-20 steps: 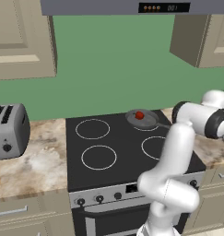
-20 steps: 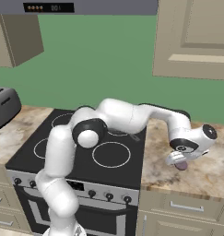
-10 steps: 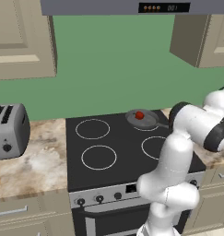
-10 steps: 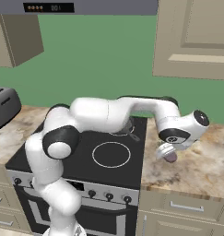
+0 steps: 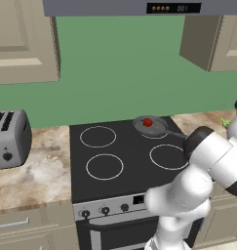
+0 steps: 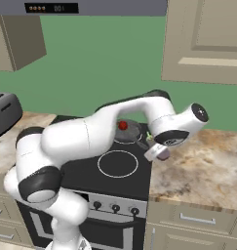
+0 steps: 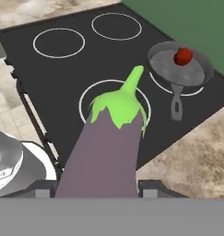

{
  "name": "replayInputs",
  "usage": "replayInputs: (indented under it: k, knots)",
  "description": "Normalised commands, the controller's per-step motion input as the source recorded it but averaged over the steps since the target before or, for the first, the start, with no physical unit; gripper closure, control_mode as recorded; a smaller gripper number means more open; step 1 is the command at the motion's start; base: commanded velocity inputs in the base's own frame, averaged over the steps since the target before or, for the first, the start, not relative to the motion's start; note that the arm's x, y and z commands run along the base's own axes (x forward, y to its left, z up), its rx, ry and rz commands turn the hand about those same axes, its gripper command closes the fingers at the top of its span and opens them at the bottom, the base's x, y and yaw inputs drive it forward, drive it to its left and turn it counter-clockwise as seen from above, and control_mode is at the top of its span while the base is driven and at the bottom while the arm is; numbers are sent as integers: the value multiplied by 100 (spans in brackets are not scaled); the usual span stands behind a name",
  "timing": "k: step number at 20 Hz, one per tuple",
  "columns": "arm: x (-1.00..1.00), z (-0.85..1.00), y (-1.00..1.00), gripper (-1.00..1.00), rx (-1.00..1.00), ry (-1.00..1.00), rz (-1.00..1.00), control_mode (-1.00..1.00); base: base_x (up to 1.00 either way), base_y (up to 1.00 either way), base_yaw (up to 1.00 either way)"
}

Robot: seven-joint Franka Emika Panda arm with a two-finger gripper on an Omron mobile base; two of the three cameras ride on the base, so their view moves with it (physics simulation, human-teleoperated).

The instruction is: Put the eggplant and bell pepper in the pan. Then turn on the rear right burner and set the heat to medium.

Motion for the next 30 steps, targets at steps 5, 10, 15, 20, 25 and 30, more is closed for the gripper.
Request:
replayInputs:
  k: [5,10,15,20,25,30]
  knots:
    - [-1,53,87,100,0,1,13,-100,0,0,0]
    - [0,45,88,100,0,9,10,-100,0,0,0]
    - [17,21,63,100,0,17,5,-100,0,0,0]
    - [51,3,33,100,-3,18,0,-100,0,0,0]
    - [69,0,38,100,-7,21,0,-100,0,0,0]
    - [44,-1,54,100,-10,19,0,-100,0,0,0]
